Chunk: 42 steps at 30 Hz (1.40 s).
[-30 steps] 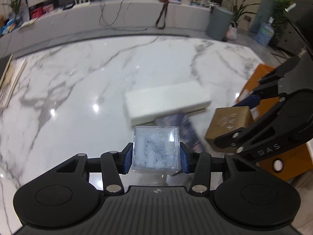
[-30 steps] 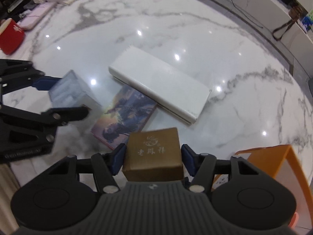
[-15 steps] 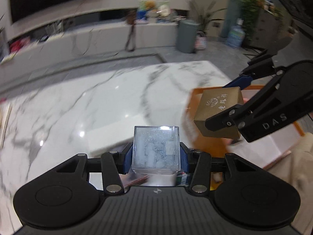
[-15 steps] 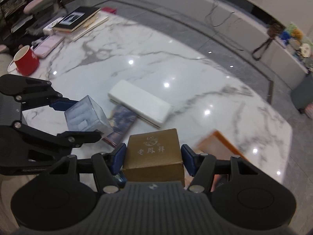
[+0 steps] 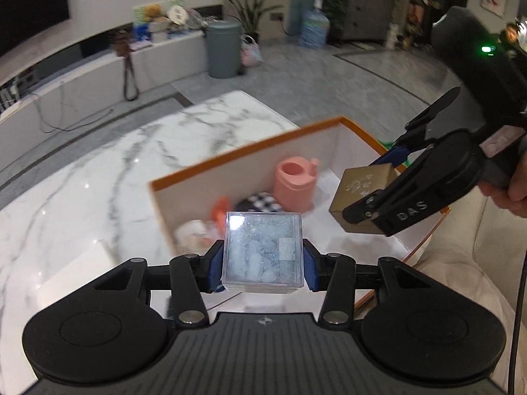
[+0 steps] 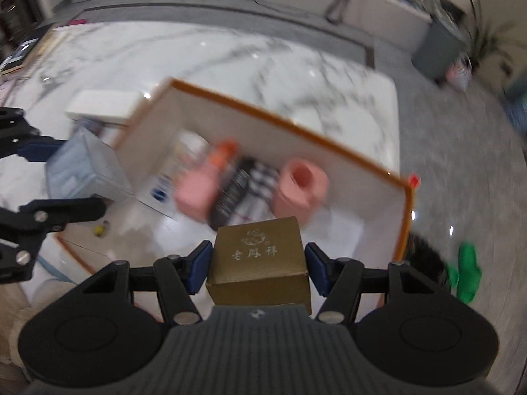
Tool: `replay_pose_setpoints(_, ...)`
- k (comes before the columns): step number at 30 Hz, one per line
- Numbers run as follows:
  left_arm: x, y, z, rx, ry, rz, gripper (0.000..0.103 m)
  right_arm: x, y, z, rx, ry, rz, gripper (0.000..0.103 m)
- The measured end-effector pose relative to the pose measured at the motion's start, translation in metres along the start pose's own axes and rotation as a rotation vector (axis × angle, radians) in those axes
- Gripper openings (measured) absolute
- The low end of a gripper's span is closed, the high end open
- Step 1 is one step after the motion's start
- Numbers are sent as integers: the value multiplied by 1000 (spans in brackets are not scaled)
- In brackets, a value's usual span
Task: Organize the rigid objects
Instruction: 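Carry the gold box with the right tool while the left tool carries the cube box to the orange box, then open the right tool to drop the gold box in the box while the left tool holds the cube box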
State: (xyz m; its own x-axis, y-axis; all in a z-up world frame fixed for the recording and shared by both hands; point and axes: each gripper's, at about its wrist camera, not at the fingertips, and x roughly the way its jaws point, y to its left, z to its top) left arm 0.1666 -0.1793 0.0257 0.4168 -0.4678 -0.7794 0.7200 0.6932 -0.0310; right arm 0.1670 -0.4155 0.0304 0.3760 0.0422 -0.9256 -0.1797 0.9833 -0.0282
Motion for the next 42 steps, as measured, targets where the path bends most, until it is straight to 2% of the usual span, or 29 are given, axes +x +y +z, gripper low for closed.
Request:
replay_pose_setpoints(4,41,-8,2,34,54,-38,54,36,-23,-6,99,30,28,61)
replay_pose_setpoints(11,88,-9,10,48,143,-35,54,78,-39,4,214,8,70,61)
replay_pose_setpoints(15,100,-11,11,66,176,-37,54,98,-45,1,239,82,94,61)
replay_pose_setpoints(18,101,-14,7,87,184,-50,54,102,-50,-3,265,98,128,62)
replay_pose_setpoints(21,100,-19,5,110,182,-50,54,109,-55,-9,337,135,156,64)
replay_pose_setpoints(24,97,-22,4,129,170,-61,54,110,-58,-11,401,104,151,63)
replay_pose_setpoints(26,97,-23,4,139,172,-59,54,108,-60,-9,423,54,137,62)
replay_pose_setpoints(33,91,-25,5,193,181,-70,54,111,-49,0,313,88,182,65)
replay_pose_setpoints(35,86,-26,4,244,182,-77,54,105,-48,-1,271,81,181,69)
replay_pose_setpoints(39,77,-27,0,377,198,-105,54,94,-45,-9,184,107,196,69)
replay_pose_setpoints(42,76,-25,-5,458,239,-127,54,92,-38,-16,88,135,186,60)
